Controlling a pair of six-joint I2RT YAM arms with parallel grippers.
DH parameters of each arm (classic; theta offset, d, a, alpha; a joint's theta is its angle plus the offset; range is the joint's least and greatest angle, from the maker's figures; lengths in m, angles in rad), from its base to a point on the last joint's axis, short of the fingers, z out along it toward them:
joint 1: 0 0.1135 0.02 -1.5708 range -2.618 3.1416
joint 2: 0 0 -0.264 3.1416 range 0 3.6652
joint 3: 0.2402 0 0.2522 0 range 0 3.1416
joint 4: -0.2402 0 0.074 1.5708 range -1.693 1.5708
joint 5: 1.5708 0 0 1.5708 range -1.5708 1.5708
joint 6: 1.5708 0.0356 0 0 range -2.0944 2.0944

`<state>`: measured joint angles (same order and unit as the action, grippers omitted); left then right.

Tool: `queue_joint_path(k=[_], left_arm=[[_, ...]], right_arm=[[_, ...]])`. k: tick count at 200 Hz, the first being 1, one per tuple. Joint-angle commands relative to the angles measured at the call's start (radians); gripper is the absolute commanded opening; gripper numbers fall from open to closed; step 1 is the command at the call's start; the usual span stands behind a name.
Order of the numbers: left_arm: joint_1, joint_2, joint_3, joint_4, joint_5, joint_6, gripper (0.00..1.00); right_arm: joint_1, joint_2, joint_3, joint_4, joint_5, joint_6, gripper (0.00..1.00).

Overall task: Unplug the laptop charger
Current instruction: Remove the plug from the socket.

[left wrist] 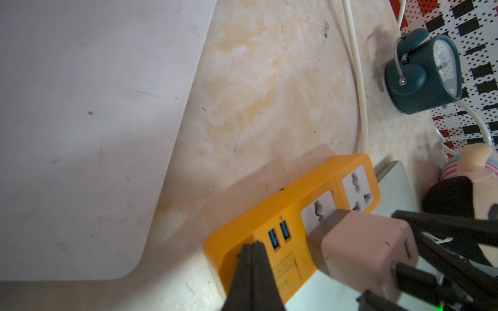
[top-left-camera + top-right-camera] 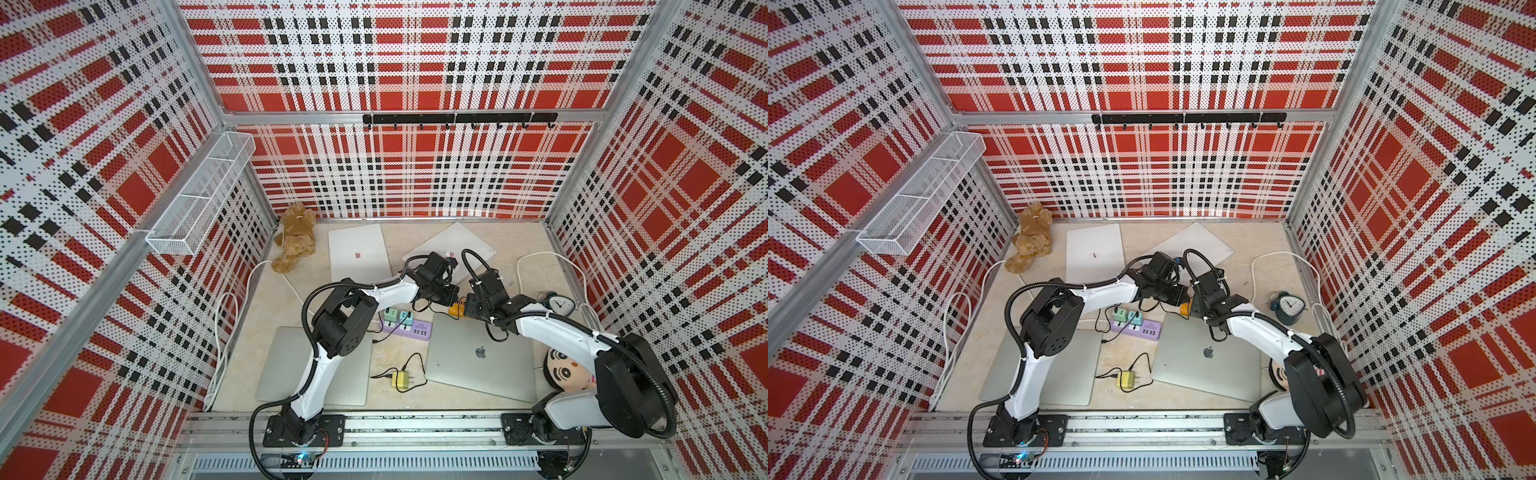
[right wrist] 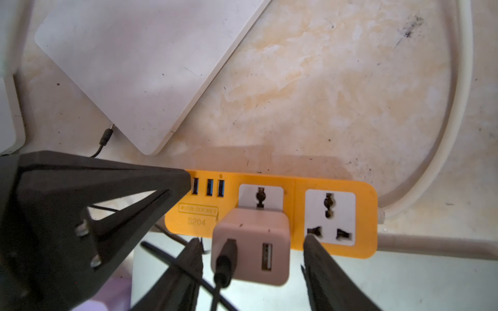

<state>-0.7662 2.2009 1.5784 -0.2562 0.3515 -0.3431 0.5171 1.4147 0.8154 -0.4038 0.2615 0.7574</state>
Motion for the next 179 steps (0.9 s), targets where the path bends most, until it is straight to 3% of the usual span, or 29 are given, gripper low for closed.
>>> queue_joint_path(k=[1,179], left_arm=[[-0.004,0.046,-0.017,-0.082,-0.022,0.020,0.00],[-0.010,0.036,-0.046,-0.082,-0.044,0.023,0.00]], right_arm=[[0.012,0.027,0.030,0.007,0.050,0.008,0.59],[0.069,0.104,0.089,-0.022,0.120,0.019,0.41]])
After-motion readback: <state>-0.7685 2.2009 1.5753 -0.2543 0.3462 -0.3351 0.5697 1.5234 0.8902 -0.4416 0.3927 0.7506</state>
